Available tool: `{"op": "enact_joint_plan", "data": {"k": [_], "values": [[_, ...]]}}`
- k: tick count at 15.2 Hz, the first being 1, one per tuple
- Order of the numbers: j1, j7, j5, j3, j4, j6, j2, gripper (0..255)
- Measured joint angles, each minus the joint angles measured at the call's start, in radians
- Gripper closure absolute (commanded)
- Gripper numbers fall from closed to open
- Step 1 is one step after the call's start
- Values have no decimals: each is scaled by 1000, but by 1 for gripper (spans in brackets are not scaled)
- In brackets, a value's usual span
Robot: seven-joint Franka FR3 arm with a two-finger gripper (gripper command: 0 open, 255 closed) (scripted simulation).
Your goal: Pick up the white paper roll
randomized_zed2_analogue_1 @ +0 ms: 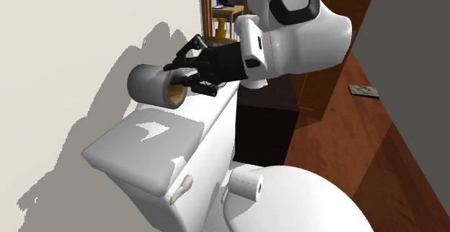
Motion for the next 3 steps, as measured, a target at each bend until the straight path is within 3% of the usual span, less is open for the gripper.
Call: {"op": "enact_joint_plan", "data": {"k": [3], "values": [[-1, -22, 3, 2, 7, -5, -17, 255]]}}
